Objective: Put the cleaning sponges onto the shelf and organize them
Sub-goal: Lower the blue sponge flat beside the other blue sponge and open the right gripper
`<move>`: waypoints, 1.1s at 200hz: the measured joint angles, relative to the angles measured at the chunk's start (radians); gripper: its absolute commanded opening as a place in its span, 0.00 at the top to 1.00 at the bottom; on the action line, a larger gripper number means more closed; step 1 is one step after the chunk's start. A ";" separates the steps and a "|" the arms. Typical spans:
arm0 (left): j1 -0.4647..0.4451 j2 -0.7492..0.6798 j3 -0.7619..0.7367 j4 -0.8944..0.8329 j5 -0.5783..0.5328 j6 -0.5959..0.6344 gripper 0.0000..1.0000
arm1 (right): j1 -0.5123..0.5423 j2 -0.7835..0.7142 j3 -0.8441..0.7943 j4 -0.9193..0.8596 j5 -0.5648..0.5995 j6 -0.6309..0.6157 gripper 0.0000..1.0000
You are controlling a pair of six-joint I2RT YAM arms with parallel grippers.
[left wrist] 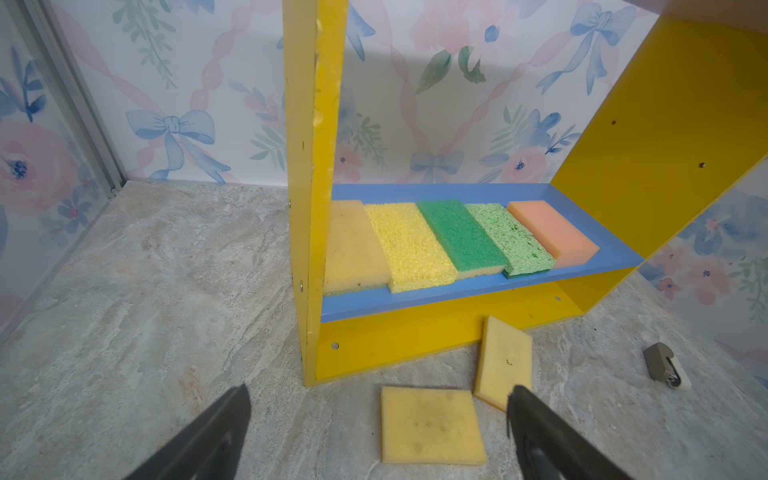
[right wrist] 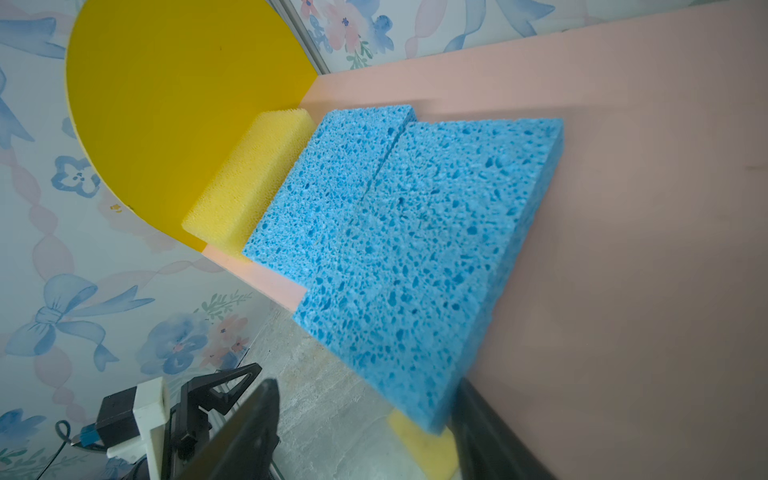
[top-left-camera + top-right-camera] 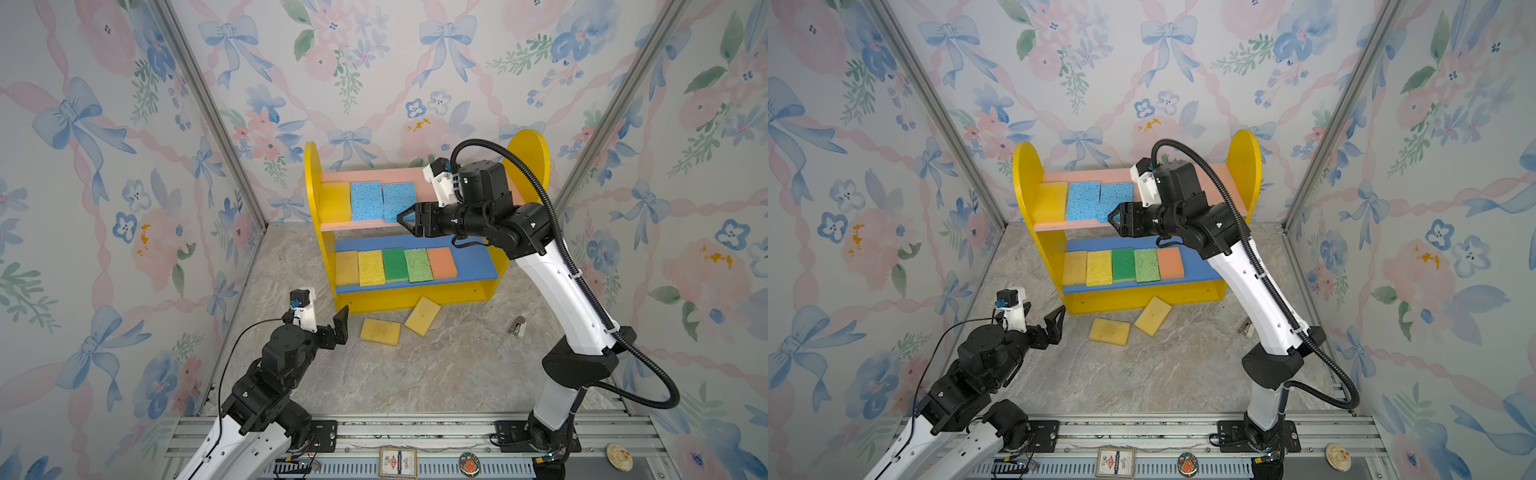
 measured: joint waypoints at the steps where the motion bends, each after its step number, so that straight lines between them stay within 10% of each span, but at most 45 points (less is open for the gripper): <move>1: 0.000 0.000 0.000 0.000 0.000 0.000 0.02 | 0.000 0.000 0.000 -0.001 0.001 -0.001 0.26; 99: 0.000 0.000 -0.002 0.000 0.000 0.000 0.02 | 0.014 -0.002 0.018 -0.039 0.108 -0.056 0.21; 220: 0.000 0.000 -0.003 0.000 0.000 0.000 0.02 | 0.014 -0.010 0.000 -0.046 0.117 -0.111 0.45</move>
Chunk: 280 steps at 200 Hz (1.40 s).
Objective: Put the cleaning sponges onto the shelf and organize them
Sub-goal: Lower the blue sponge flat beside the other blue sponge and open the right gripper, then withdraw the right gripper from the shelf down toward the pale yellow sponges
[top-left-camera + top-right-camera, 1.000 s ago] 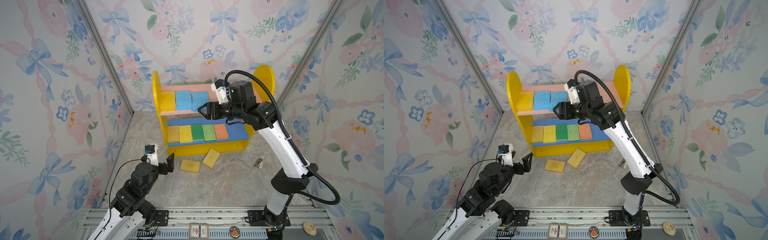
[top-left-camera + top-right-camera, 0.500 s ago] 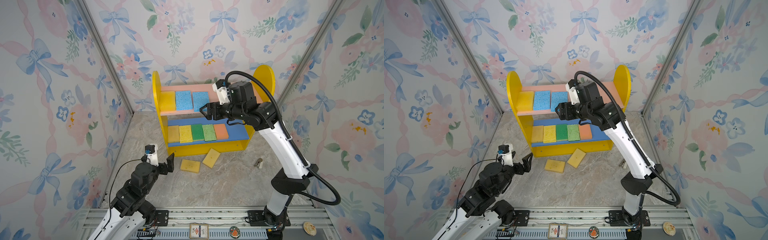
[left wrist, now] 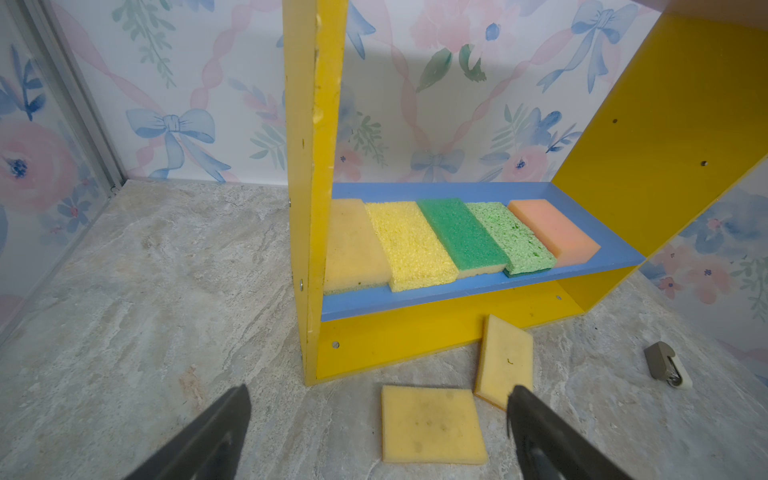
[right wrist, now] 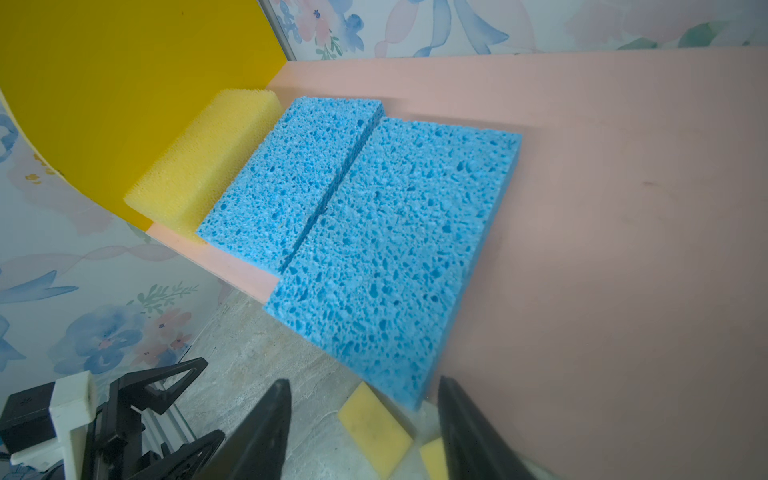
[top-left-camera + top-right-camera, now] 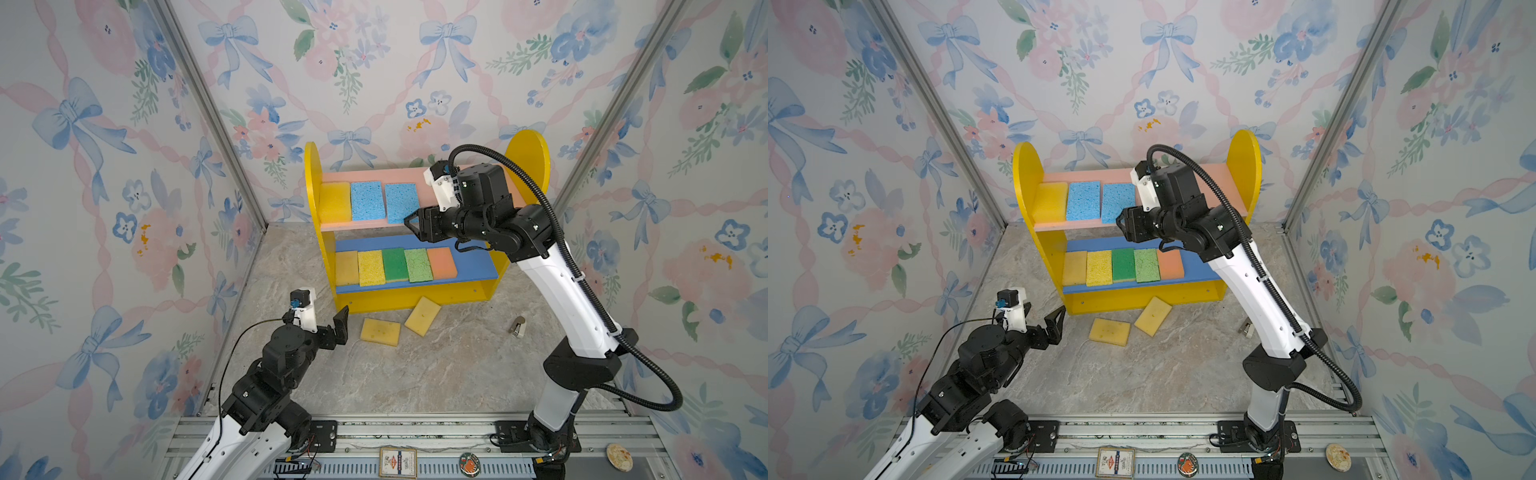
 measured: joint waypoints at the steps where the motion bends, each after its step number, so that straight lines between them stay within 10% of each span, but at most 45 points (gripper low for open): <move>1: 0.000 0.000 0.000 0.000 0.000 0.000 0.02 | 0.000 0.000 0.000 0.000 0.000 -0.001 0.45; 128: 0.000 0.000 -0.001 0.000 -0.007 0.000 0.02 | -0.012 0.036 0.033 0.012 0.006 -0.023 0.46; 203: 0.000 0.000 -0.001 0.000 -0.007 0.000 0.02 | -0.039 0.025 0.006 0.050 -0.011 0.003 0.27; 280: 0.000 -0.004 -0.001 0.000 -0.007 0.000 0.02 | -0.198 0.070 0.021 0.153 -0.287 0.182 0.25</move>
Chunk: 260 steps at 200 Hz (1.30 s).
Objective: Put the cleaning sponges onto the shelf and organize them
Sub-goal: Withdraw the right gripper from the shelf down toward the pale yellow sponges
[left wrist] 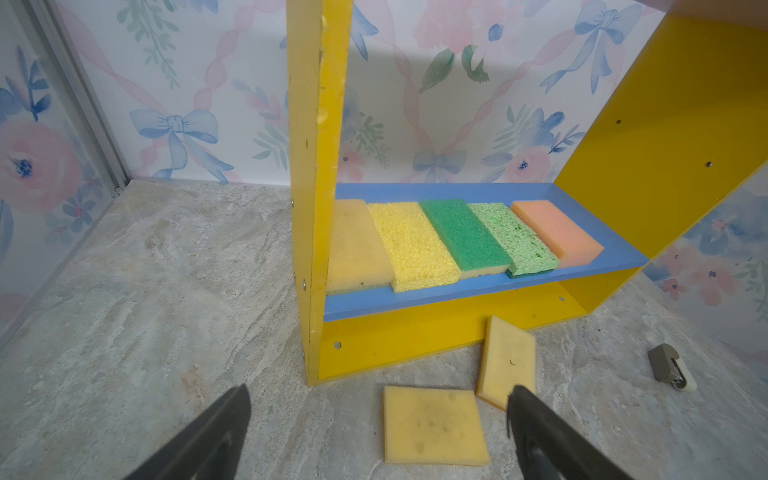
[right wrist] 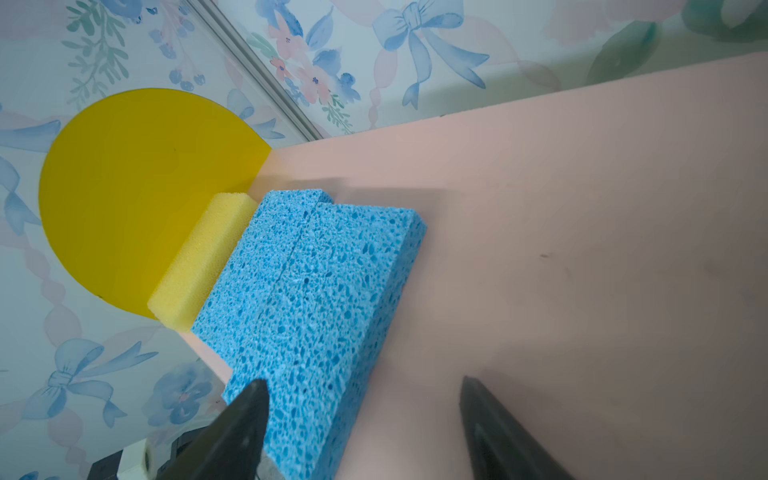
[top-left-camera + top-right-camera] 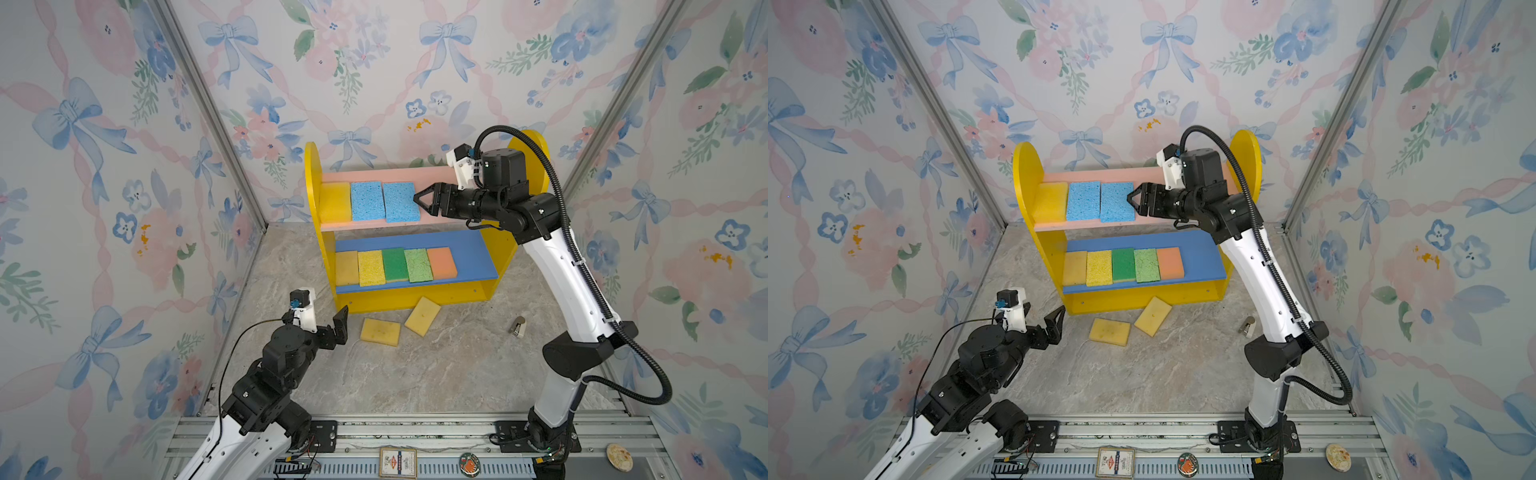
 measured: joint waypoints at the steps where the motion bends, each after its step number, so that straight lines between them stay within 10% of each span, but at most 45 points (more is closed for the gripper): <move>1: 0.000 0.000 0.000 0.000 0.000 0.000 0.02 | 0.000 0.005 0.005 0.003 -0.005 0.002 0.25; 167: 0.000 -0.003 -0.001 0.000 -0.001 0.000 0.02 | 0.007 0.069 0.044 0.104 -0.062 0.059 0.22; 260: 0.000 0.003 -0.001 0.000 0.000 0.000 0.02 | 0.019 -0.484 -0.663 0.217 0.001 0.030 0.17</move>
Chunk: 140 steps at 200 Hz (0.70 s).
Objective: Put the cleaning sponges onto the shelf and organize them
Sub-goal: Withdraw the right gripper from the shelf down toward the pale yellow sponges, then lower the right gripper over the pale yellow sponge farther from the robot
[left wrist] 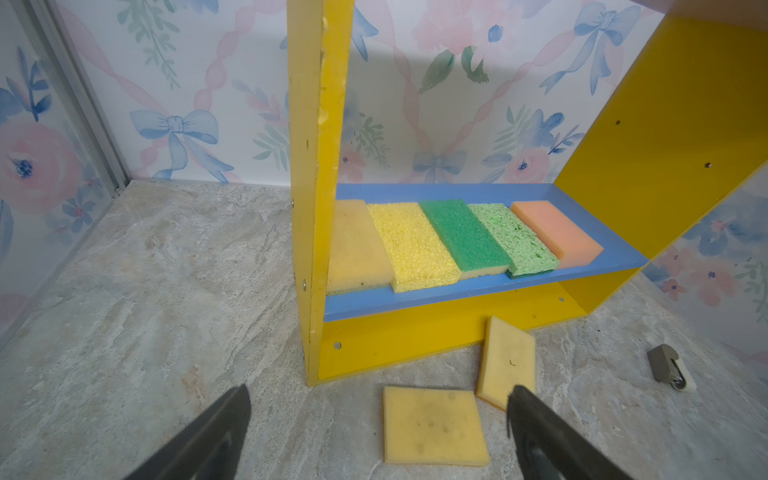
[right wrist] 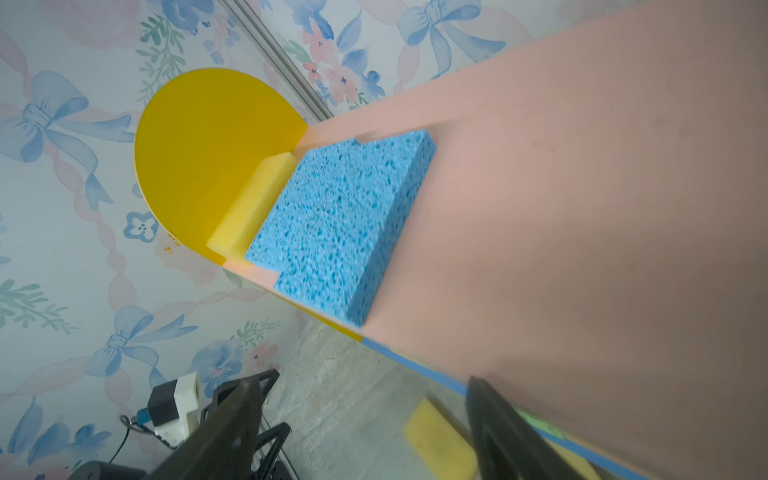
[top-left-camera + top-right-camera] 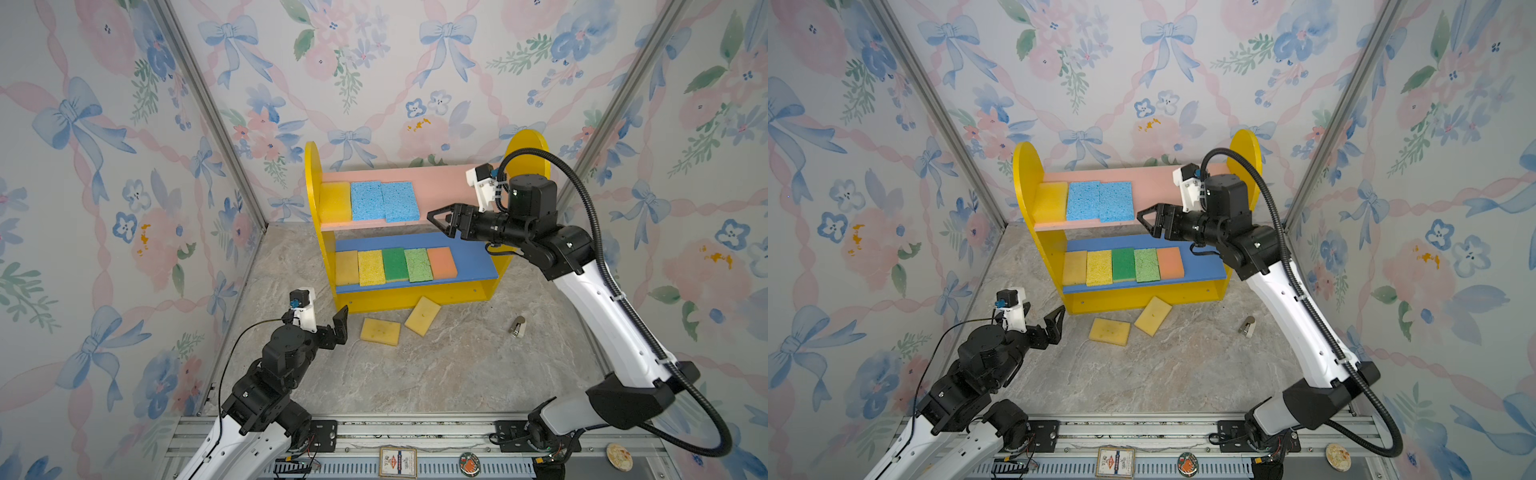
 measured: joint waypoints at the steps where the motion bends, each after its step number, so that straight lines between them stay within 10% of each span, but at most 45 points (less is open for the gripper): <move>1: 0.000 0.000 0.000 0.000 0.000 0.000 0.02 | 0.002 -0.006 -0.007 -0.001 0.001 -0.001 0.17; 75: 0.000 0.151 0.000 0.025 0.126 0.012 0.02 | 0.254 -0.503 -0.684 -0.110 0.348 0.065 0.03; 140: -0.023 0.289 0.002 0.037 0.198 0.008 0.02 | 0.343 -0.176 -0.896 -0.034 0.588 0.385 0.03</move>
